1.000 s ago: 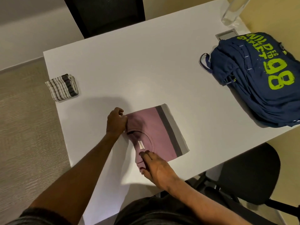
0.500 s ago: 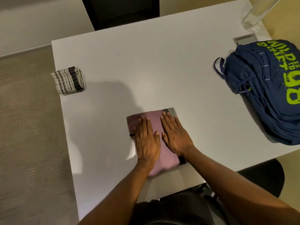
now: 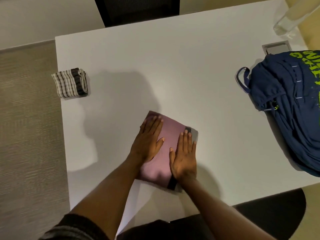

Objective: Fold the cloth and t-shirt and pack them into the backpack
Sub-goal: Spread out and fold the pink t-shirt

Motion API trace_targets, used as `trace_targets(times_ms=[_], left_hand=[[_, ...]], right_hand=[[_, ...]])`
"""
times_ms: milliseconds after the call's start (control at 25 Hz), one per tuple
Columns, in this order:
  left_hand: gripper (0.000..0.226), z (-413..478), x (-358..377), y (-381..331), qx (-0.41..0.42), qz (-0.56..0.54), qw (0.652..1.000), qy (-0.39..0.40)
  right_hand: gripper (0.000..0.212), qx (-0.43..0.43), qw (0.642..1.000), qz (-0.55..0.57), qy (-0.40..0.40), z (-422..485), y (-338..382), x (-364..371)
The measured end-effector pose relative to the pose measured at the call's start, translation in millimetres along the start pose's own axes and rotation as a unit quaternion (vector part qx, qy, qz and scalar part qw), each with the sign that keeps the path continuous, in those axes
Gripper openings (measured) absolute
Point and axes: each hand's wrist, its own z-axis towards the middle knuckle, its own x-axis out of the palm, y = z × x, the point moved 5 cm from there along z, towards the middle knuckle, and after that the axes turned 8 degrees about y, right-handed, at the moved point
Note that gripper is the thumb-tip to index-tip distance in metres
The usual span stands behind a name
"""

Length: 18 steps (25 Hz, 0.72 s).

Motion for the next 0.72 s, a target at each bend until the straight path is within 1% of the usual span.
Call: trace_targets(times_ms=[80, 120, 160, 200, 240, 280, 320, 360, 400, 440, 480, 560, 640, 720], left_hand=[[0.069, 24, -13, -6, 0.078, 0.013, 0.996, 0.035], [0.068, 30, -19, -15, 0.094, 0.025, 0.994, 0.04], [0.068, 32, -24, -26, 0.086, 0.024, 0.996, 0.029], [0.068, 29, -28, -37, 0.058, 0.006, 0.998, -0.004], [0.069, 18, -31, -47, 0.011, -0.043, 0.998, -0.035], [0.068, 2, -33, -54, -0.052, -0.115, 0.99, -0.058], [0.068, -19, -31, -58, -0.12, -0.187, 0.972, -0.077], [0.069, -42, -25, -61, -0.178, -0.234, 0.95, -0.101], [0.073, -65, -17, -65, -0.222, -0.243, 0.936, -0.127], [0.077, -87, -8, -70, -0.249, -0.227, 0.93, -0.149], [0.08, -105, 4, -76, -0.259, -0.204, 0.93, -0.16], [0.084, -128, 25, -84, -0.255, -0.164, 0.941, -0.152], [0.085, -131, 37, -76, -0.261, -0.168, 0.943, -0.123], [0.081, -125, 37, -55, -0.265, -0.166, 0.944, -0.102]], right_hand=[[0.072, 0.08, 0.994, 0.08, 0.005, -20, 22, 7], [0.073, 0.104, 0.989, 0.102, 0.017, -28, 31, 8], [0.075, 0.118, 0.988, 0.099, 0.032, -33, 35, 7], [0.075, 0.116, 0.989, 0.077, 0.042, -36, 35, 2], [0.075, 0.101, 0.993, 0.048, 0.046, -34, 32, -6], [0.073, 0.071, 0.996, 0.023, 0.043, -31, 28, -15], [0.07, 0.035, 0.999, 0.014, 0.036, -26, 22, -23], [0.068, -0.007, 0.999, 0.014, 0.039, -20, 18, -30], [0.069, -0.056, 0.997, 0.01, 0.05, -13, 15, -35], [0.07, -0.105, 0.993, -0.01, 0.06, -6, 14, -38], [0.071, -0.151, 0.985, -0.041, 0.069, 0, 12, -38], [0.071, -0.219, 0.966, -0.095, 0.096, 11, 7, -30], [0.07, -0.251, 0.952, -0.127, 0.122, 16, -3, -20], [0.069, -0.251, 0.948, -0.153, 0.125, 17, -8, -11]])
